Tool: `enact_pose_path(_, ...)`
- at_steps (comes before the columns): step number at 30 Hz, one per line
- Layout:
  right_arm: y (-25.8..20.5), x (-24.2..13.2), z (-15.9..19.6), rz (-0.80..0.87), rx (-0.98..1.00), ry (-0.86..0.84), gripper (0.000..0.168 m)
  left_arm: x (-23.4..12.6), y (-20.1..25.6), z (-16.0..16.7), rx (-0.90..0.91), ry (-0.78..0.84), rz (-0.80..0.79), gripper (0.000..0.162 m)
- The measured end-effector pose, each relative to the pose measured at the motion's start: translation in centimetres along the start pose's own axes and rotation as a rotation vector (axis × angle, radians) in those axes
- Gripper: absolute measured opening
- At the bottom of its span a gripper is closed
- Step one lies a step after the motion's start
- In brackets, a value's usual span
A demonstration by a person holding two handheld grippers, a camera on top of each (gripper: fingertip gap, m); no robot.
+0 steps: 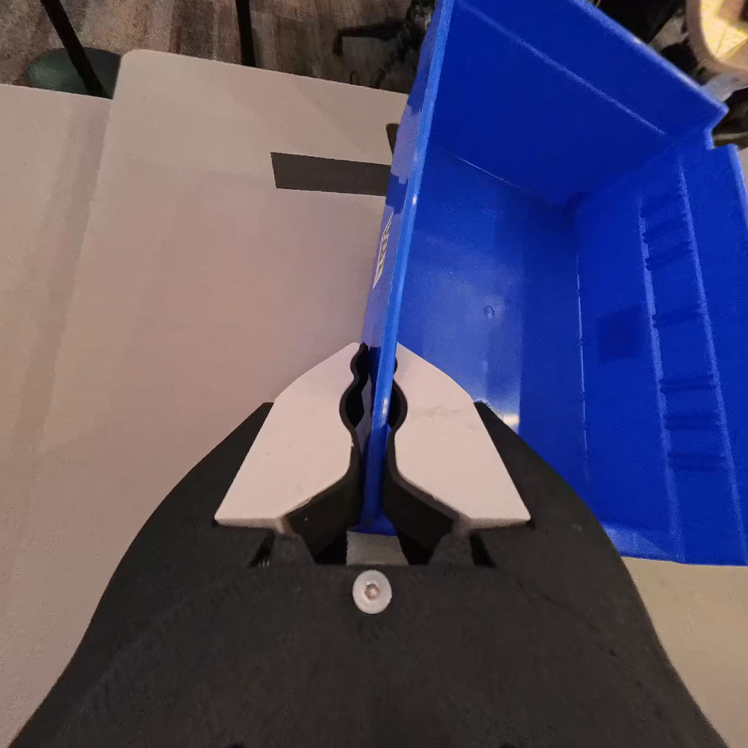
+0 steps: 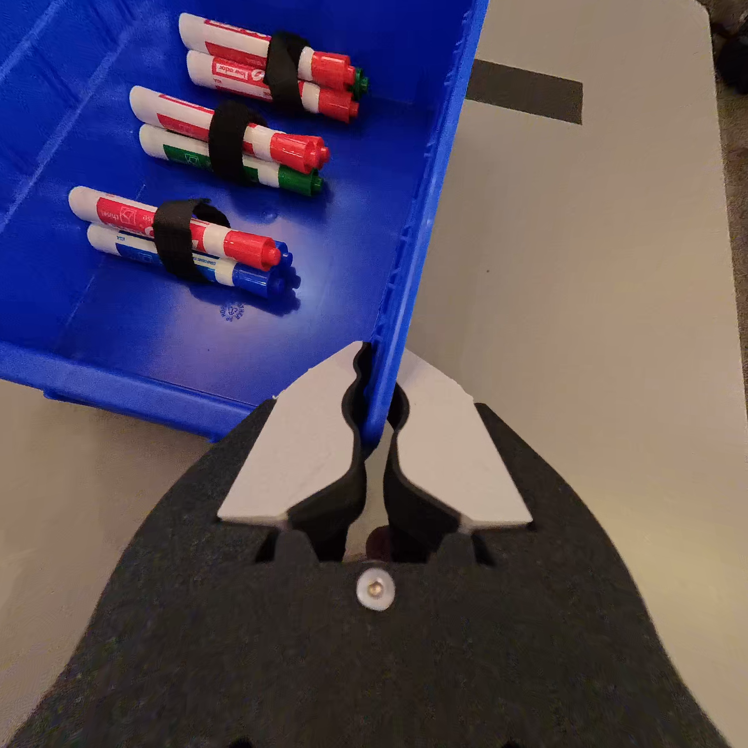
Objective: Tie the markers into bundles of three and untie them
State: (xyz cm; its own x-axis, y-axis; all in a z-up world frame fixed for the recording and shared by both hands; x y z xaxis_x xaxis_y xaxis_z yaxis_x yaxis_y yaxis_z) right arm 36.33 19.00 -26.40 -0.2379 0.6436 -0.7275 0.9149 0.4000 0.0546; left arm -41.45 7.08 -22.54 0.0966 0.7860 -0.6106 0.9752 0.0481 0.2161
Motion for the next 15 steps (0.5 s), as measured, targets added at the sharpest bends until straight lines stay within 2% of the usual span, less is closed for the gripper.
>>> enact_pose_path(9, -6.7, -2.2, 1.7, -0.095, -0.117, -0.005, 0.004, -8.7, 2.6, 1.7, -0.049, 0.123, 0.133, 0.006)
enact_pose_path(15, -11.9, -2.9, 2.1, -0.17, -0.187, -0.001, 0.004, -13.7, 3.2, 4.3, -0.039, 0.177, 0.13, 0.006)
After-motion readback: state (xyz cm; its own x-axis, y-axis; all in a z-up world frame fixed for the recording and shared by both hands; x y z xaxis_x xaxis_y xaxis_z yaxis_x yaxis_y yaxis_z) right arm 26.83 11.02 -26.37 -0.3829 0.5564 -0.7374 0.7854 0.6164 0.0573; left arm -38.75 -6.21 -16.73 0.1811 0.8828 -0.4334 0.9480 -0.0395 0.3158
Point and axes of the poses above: each gripper's, where its closed fingertips meet, x out along the fingers, z out of its underside, y = z × x across the jaws, the point moved 2 cm from there along -x, back along the fingers, and after that the axes turned 4 degrees about -y, right-handed, at the moved point
